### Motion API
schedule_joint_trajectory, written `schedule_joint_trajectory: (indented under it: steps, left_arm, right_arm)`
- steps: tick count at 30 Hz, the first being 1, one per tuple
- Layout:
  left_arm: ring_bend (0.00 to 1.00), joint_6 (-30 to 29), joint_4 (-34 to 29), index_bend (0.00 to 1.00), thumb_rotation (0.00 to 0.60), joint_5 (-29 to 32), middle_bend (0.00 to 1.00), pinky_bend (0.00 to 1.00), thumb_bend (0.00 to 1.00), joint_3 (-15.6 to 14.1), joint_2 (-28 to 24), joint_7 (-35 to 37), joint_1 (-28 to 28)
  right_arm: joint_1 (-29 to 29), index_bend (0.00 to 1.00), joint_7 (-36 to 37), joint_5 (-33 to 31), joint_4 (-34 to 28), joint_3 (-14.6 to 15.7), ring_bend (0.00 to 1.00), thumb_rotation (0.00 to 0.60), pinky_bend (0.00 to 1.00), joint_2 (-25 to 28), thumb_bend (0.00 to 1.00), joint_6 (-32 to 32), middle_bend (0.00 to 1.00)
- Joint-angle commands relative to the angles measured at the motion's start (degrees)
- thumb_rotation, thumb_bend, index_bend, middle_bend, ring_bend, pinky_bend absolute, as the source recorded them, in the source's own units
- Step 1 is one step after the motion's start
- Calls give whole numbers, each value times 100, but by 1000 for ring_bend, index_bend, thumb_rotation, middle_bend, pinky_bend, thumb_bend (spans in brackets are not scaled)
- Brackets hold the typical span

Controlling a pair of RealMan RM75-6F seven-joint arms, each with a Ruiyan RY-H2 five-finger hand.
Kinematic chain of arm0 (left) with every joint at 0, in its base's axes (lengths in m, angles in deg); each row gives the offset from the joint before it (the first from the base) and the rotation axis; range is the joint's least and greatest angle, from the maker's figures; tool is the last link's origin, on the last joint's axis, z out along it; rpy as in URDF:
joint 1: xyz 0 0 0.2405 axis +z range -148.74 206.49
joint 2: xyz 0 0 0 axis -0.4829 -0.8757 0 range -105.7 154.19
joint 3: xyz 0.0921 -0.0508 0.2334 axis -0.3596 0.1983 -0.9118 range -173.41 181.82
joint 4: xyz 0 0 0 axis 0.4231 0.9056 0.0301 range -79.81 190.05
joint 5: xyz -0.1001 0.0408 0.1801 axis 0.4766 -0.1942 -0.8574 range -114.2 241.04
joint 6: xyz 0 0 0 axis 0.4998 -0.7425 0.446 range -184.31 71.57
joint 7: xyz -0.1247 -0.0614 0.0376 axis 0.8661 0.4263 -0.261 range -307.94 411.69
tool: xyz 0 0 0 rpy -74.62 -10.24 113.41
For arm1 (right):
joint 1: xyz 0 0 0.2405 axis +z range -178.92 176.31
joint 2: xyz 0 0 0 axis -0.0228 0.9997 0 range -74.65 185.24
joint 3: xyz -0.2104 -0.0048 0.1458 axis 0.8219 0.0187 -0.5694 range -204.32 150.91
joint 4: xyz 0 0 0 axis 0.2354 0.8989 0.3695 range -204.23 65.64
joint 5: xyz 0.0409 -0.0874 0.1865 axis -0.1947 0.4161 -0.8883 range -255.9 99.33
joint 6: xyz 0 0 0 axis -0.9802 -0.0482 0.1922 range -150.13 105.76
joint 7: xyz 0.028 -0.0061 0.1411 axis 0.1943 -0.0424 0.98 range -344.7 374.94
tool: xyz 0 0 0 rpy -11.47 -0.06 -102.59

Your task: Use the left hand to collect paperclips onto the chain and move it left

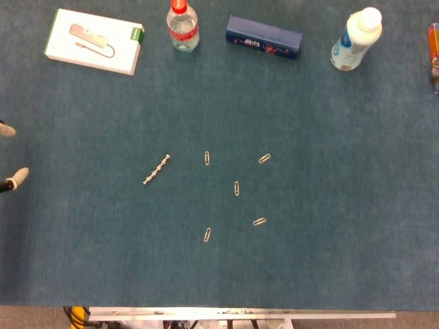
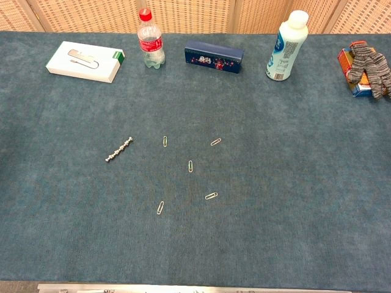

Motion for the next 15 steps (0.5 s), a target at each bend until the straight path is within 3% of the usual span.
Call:
schedule_joint_trajectory:
  steps: [1,8,11,15]
  left_arm:
    - [244,-7,-31,385,600,3,330,290,0,6,-9,-38,-7]
    - [244,-153,-30,400,600,-59,317,290,0,19,95,-8,14]
    - [227,-203,-59,361,600,-209,257,290,0,-26,133,76,-3]
    - [177,-282,-83,242,600,-473,103,290,0,-107,204,115,-41]
  right_arm:
    - [-1,528,29,-3,42,10,248,600,223,-27,359,12,333]
    - [45,528,134,14,106,-27,248,600,223,-24,359,10,333]
    - [79,528,64,70,104,-39,248,600,224,40,360,-2,333]
    - [86,528,-75,134,-41,-55,248,600,224,178,359,-71,333]
